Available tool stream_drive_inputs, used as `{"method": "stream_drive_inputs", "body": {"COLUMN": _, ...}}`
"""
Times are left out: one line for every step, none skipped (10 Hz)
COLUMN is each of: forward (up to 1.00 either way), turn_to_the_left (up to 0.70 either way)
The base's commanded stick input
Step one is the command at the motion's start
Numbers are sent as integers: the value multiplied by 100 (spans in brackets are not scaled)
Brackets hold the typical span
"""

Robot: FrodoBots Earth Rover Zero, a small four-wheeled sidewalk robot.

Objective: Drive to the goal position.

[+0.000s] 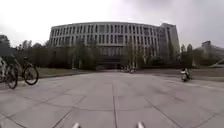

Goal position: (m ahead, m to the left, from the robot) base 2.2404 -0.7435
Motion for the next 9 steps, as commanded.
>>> {"method": "stream_drive_inputs", "body": {"forward": 50, "turn_to_the_left": 0}}
{"method": "stream_drive_inputs", "body": {"forward": 50, "turn_to_the_left": 0}}
{"method": "stream_drive_inputs", "body": {"forward": 50, "turn_to_the_left": 0}}
{"method": "stream_drive_inputs", "body": {"forward": 50, "turn_to_the_left": 0}}
{"method": "stream_drive_inputs", "body": {"forward": 50, "turn_to_the_left": 0}}
{"method": "stream_drive_inputs", "body": {"forward": 50, "turn_to_the_left": 0}}
{"method": "stream_drive_inputs", "body": {"forward": 50, "turn_to_the_left": 0}}
{"method": "stream_drive_inputs", "body": {"forward": 50, "turn_to_the_left": 0}}
{"method": "stream_drive_inputs", "body": {"forward": 50, "turn_to_the_left": 0}}
